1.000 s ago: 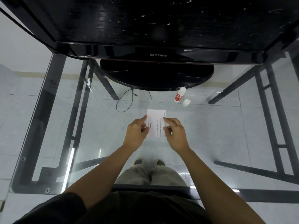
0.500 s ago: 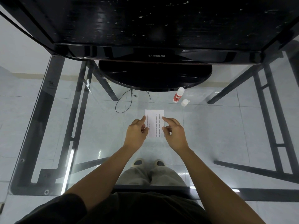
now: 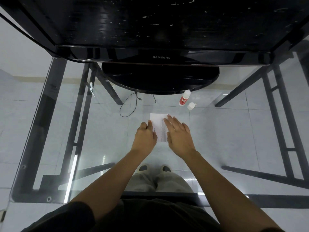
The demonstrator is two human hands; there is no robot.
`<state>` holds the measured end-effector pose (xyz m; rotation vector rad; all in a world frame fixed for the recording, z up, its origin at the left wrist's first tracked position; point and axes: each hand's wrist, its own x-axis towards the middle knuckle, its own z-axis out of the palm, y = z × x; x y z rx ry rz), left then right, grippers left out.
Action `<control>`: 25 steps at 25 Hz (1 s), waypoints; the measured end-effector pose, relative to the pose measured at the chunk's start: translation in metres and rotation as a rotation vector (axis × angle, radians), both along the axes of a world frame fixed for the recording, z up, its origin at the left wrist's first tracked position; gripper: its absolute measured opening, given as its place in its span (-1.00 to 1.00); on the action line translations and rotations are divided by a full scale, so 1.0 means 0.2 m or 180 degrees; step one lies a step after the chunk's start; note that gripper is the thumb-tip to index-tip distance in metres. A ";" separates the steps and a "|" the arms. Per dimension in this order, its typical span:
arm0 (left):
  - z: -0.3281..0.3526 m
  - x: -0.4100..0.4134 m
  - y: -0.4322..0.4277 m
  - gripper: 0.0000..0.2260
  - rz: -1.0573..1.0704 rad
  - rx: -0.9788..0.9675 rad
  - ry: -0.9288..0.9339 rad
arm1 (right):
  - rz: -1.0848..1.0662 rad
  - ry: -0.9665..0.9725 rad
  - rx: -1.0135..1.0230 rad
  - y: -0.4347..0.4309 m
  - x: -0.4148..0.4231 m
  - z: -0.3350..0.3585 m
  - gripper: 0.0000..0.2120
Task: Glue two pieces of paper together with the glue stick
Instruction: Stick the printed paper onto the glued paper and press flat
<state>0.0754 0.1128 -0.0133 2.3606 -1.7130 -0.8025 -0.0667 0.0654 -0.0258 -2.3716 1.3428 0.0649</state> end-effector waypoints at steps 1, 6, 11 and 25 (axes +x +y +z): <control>-0.01 -0.01 0.01 -0.53 -0.0094 -0.0007 -0.0120 | 0.0206 0.0179 -0.0004 0.00 -0.01 -0.01 -0.45; -0.05 -0.02 0.08 -0.51 -0.0447 -0.0038 -0.1151 | 0.0503 0.0660 -0.0059 -0.01 -0.04 -0.04 -0.44; -0.09 0.10 0.03 -0.49 -0.1294 -0.0345 -0.1039 | 0.0577 0.0524 0.0041 -0.03 -0.05 -0.05 -0.43; -0.11 0.32 0.06 -0.26 -0.3018 -0.0317 -0.0905 | 0.0561 0.0570 0.0090 -0.04 -0.04 -0.04 -0.41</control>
